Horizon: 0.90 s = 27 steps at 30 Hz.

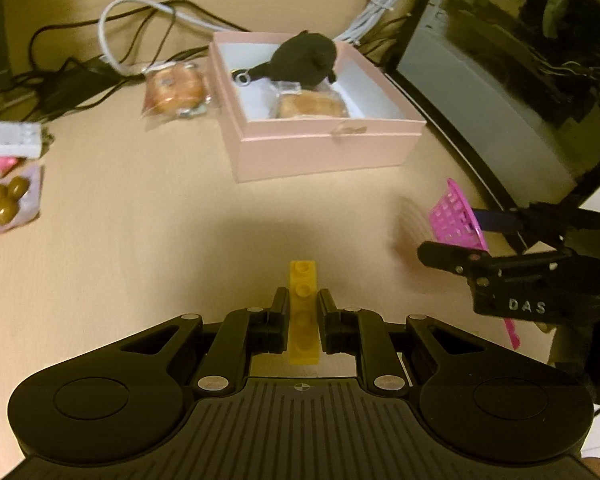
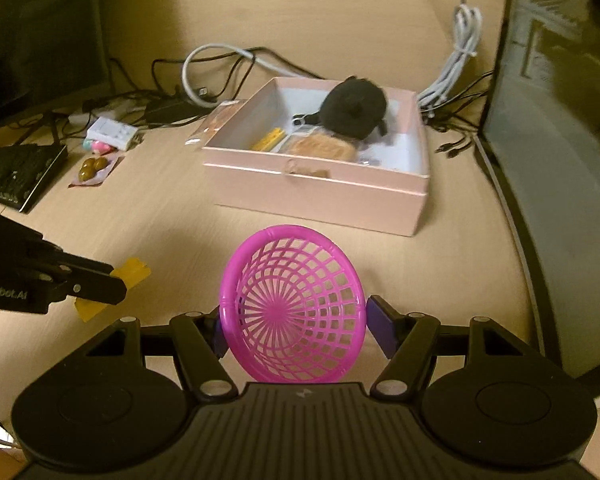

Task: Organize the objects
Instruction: 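Carry the yellow brick toward the pink box with the left gripper while the right holds the scoop, then release the yellow brick into the box with the left gripper while the right carries the scoop toward it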

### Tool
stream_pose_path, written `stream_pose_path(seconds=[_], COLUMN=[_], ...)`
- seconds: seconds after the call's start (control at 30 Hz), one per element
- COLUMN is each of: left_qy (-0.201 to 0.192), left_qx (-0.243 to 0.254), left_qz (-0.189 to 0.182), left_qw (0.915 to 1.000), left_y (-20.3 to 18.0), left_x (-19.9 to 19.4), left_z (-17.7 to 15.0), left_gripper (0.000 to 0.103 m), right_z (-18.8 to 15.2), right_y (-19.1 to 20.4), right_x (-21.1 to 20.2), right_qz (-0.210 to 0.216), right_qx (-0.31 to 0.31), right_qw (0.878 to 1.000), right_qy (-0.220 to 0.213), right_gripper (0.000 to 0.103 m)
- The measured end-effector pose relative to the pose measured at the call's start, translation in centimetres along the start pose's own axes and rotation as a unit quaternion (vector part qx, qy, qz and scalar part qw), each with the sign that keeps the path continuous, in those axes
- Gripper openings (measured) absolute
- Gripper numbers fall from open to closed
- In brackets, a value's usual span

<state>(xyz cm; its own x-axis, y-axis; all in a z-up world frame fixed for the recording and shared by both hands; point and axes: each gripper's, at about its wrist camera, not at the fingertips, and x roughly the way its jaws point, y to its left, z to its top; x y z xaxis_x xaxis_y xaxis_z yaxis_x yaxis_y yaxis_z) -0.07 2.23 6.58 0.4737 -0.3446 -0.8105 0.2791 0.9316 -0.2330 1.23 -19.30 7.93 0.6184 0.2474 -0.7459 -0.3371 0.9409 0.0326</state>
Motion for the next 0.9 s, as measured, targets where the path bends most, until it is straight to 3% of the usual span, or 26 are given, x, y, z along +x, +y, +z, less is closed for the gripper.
stream_pose_path(seconds=[0.43,0.7,0.9], left_qy=[0.015,-0.077,-0.176], left_qx=[0.028,0.004,-0.015], left_qz=[-0.026,-0.007,0.024], left_qw=[0.9992,0.9970,0.9840], left_y=[-2.7,-1.7,-1.6], left_x=[1.9,-0.9,-1.3], left_z=[0.5,4.9,11.2], left_gripper=[0.017,0.017,0.017], right_z=[-1.7,-2.2,-2.0], right_y=[-2.2,-3.2,-2.5], right_x=[-1.6,-2.2,-2.5], right_qz=[-0.029,-0.032,-0.021], right_qx=[0.026,0.048,0.052], right_qw=[0.999,0.998,0.998], right_qy=[0.001,-0.004,-0.016], right_gripper=[0.068,0.068,0.068])
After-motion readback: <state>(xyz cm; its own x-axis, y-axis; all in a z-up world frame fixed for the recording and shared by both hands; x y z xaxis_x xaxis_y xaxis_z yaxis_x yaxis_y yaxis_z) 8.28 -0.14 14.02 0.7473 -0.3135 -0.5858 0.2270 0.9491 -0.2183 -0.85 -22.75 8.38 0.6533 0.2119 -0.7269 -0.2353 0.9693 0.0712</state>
